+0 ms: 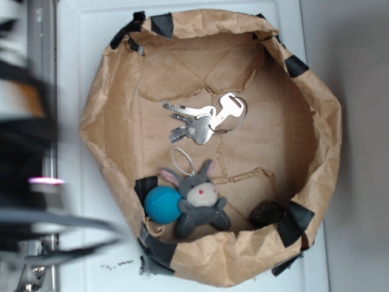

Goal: Grab the silver keys.

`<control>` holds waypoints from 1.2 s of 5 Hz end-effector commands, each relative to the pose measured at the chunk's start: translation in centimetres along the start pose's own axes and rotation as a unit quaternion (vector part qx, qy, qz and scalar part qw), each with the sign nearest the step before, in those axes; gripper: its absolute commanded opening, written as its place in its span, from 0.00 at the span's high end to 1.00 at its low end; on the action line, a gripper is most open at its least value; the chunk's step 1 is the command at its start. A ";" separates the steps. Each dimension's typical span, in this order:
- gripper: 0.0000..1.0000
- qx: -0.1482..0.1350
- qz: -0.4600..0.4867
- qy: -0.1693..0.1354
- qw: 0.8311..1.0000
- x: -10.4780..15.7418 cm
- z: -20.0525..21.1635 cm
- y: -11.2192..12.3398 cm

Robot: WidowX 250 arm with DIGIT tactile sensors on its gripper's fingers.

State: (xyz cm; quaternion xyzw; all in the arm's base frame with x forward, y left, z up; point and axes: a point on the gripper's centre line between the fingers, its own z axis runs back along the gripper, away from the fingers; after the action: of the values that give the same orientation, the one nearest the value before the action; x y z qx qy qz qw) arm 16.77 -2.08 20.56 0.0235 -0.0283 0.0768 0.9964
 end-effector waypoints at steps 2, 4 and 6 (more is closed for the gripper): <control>0.00 -0.011 -0.011 -0.047 0.999 5.8 -3.2 0.4; 0.00 -0.002 0.016 -0.053 0.998 9.3 -7.1 2.1; 0.00 0.003 0.045 -0.088 0.995 10.8 -10.6 0.4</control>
State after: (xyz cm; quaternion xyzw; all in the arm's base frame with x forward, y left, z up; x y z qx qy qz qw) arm 27.53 0.43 9.54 0.0323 -0.0965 0.1194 0.9876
